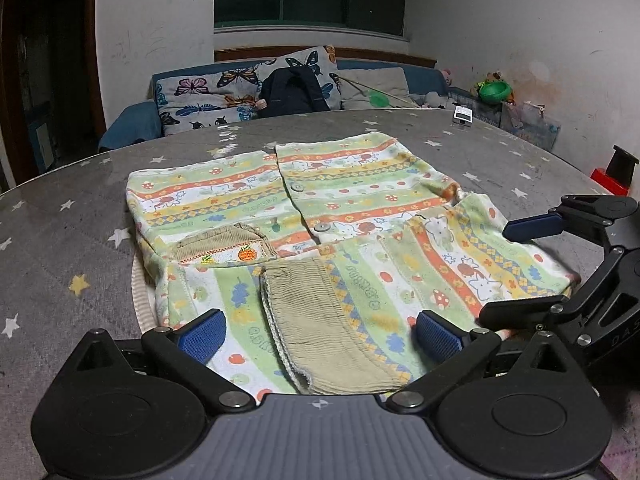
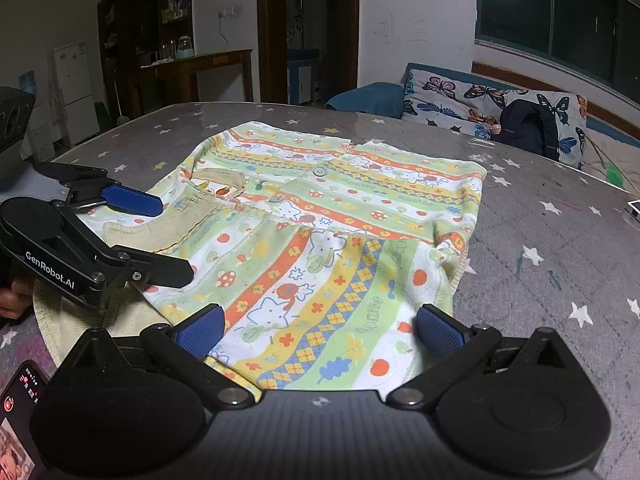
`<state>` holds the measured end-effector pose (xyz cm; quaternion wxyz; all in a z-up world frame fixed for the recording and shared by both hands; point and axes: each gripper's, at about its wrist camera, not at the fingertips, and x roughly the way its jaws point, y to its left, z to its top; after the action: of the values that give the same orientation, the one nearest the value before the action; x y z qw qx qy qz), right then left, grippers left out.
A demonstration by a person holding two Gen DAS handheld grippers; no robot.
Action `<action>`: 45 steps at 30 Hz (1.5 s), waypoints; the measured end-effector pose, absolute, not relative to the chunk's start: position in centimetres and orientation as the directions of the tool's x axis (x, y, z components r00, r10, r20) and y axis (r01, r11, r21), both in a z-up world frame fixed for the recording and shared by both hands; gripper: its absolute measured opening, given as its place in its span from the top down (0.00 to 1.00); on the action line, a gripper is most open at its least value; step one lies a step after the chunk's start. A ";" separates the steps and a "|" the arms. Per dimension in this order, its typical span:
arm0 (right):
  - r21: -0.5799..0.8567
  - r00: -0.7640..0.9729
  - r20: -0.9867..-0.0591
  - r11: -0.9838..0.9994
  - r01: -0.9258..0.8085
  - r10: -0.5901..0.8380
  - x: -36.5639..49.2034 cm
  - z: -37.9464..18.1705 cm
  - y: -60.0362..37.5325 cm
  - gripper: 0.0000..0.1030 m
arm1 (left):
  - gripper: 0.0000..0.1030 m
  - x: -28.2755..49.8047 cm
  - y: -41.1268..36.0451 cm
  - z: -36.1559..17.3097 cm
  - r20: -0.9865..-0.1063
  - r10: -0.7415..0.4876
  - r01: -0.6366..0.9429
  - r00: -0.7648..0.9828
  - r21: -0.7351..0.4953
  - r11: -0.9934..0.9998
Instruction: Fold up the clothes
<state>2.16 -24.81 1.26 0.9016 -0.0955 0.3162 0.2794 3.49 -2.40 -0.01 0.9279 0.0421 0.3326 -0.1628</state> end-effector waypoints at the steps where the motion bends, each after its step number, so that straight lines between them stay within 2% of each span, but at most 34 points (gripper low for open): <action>1: 0.005 0.644 -0.623 0.825 -0.565 0.444 2.2 1.3 -25.1 0.00 | 0.00 3.5 -2.4 0.0 -0.631 -0.274 0.330 0.726 -0.030 0.943; 45: 0.003 0.644 -0.624 0.825 -0.564 0.443 2.1 1.3 -25.0 0.00 | 0.00 3.5 -2.6 0.0 -0.631 -0.268 0.325 0.728 -0.026 0.945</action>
<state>2.09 -25.04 1.32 0.9014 -0.0963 0.3165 0.2793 3.48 -2.62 -0.02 0.9286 0.0430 0.3321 -0.1597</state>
